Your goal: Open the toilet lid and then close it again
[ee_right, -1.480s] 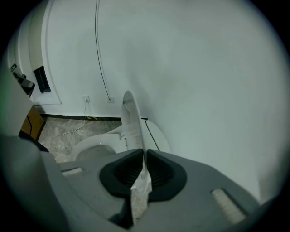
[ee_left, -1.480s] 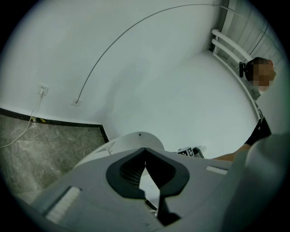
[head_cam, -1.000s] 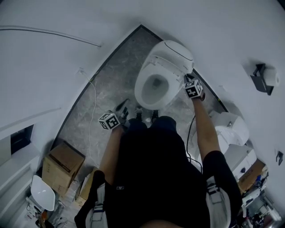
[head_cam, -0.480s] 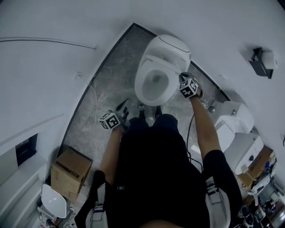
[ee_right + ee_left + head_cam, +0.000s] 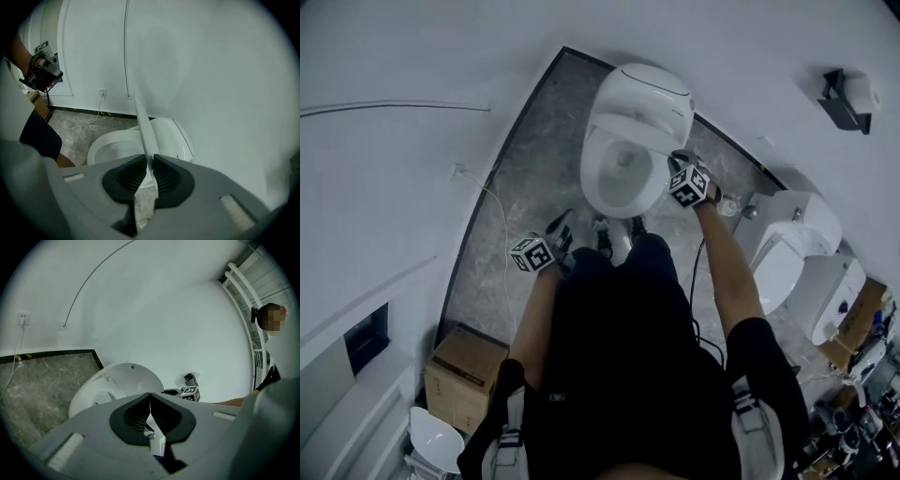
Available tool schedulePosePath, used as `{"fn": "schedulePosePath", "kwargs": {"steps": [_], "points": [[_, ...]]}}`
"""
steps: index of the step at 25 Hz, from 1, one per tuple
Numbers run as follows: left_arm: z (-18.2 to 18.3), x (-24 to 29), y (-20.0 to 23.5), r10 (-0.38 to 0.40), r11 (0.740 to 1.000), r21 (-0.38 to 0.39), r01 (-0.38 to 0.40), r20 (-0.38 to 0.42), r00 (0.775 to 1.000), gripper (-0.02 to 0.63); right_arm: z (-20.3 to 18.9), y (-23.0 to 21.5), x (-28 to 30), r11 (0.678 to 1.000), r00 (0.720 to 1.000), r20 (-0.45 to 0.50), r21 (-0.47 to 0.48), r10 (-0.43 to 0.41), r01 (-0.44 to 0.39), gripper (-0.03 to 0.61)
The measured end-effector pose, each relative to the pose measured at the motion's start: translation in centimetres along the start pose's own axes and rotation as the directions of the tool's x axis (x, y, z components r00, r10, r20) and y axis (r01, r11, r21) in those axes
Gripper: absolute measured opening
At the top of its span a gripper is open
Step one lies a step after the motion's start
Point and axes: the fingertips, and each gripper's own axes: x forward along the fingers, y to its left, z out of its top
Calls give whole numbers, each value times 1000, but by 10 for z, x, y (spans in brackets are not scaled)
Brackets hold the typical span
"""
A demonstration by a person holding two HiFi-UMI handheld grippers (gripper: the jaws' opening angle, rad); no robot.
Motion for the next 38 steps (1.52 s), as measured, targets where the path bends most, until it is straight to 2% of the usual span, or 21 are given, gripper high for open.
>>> {"fn": "schedulePosePath", "kwargs": {"steps": [10,14,20,22,25,28,33,38], "points": [[-7,34,20,-83,997,-6,82,-121,989,14,-10,28,1,1000,1000,17,21,-22,22,54],[-4,55,24,-97,995,-18,96,-142,985,14,-16,38,1,1000,999,24,14,-25,25,57],[0,85,35,-97,993,-77,88,-132,986,14,-18,53,5,1000,999,28,13,-17,16,61],[1,96,40,-88,991,-108,76,-104,991,14,-21,58,6,1000,1000,29,17,-7,6,65],[-3,111,39,-91,978,-194,74,-76,993,22,-25,70,5,1000,1000,19,20,19,-20,69],[-11,128,42,-85,968,-245,62,-87,993,146,-31,80,5,999,999,13,23,37,-37,74],[-20,149,50,-76,953,-299,46,-89,993,154,-40,95,14,999,999,7,13,49,-50,81],[-28,156,64,-61,915,-402,27,-72,995,172,-49,121,19,997,997,-24,8,75,-75,91]]}}
